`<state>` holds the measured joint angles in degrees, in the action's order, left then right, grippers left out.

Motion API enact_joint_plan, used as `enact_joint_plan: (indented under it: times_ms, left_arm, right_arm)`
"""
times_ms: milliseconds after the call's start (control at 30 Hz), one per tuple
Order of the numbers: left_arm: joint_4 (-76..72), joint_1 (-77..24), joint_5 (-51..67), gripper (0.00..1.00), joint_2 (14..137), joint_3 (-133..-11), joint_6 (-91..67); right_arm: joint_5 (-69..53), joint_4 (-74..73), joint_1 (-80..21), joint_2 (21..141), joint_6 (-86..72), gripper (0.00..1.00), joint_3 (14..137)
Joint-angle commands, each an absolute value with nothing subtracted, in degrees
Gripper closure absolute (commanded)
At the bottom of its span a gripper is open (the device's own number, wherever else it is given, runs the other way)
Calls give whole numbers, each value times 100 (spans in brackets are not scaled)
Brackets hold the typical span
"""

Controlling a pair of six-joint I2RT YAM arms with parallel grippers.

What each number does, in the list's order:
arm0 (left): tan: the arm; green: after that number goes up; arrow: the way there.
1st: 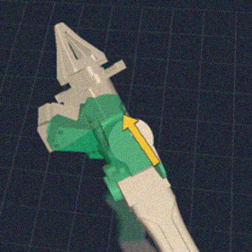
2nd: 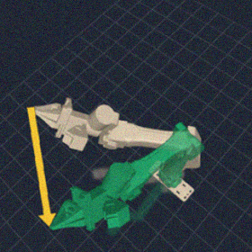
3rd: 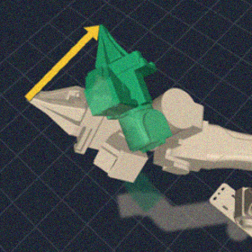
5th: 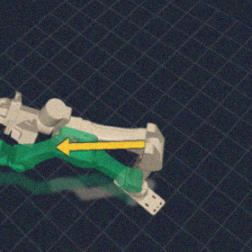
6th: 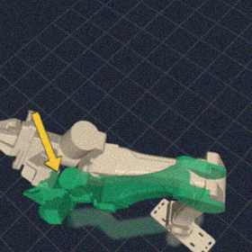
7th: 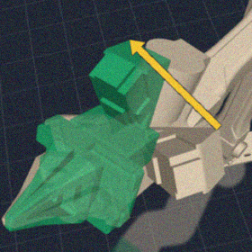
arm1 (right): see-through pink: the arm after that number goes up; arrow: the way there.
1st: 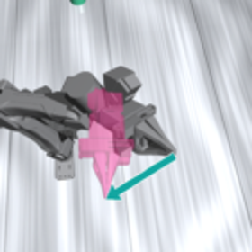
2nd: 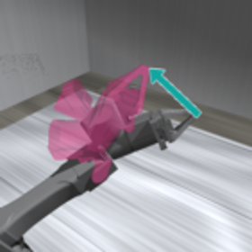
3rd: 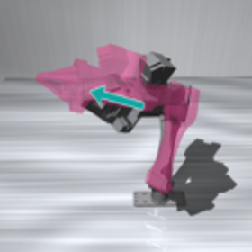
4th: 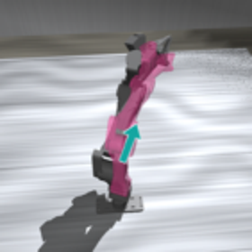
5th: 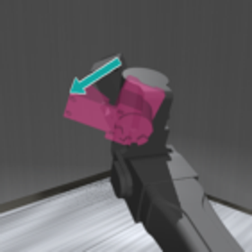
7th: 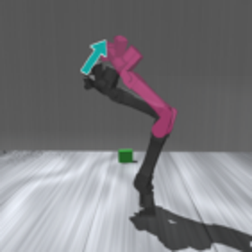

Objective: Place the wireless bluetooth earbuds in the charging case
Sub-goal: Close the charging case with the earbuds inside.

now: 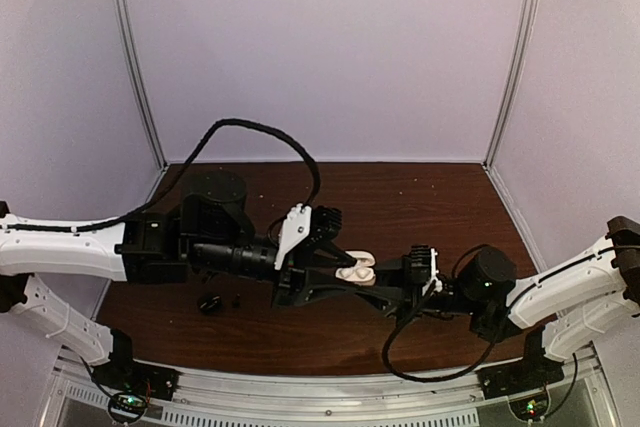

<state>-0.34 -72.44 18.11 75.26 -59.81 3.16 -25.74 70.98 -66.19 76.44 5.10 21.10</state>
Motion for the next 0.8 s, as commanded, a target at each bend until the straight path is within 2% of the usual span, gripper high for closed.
enact_joint_plan:
  times_ms: [0, 300, 500, 767]
  left_arm:
    - [-261, -7275, 1813, 62, 7214, -6089, 413]
    - [-680, -7277, 1578, 52, 6822, -5820, 157]
    - [-677, -7261, 951, 52, 6724, -5703, -66]
    - [-605, -7242, 1448, 47, 6955, -5593, -229]
  right_arm:
    - [-2608, 7426, -6647, 7638, 373, 100, 2032]
    - [-2613, 7355, -6645, 7619, 330, 100, 2043]
    - [-2775, 7135, -6649, 7462, 342, 100, 2095]
    - [-3001, 6851, -6656, 7301, 381, 100, 2148]
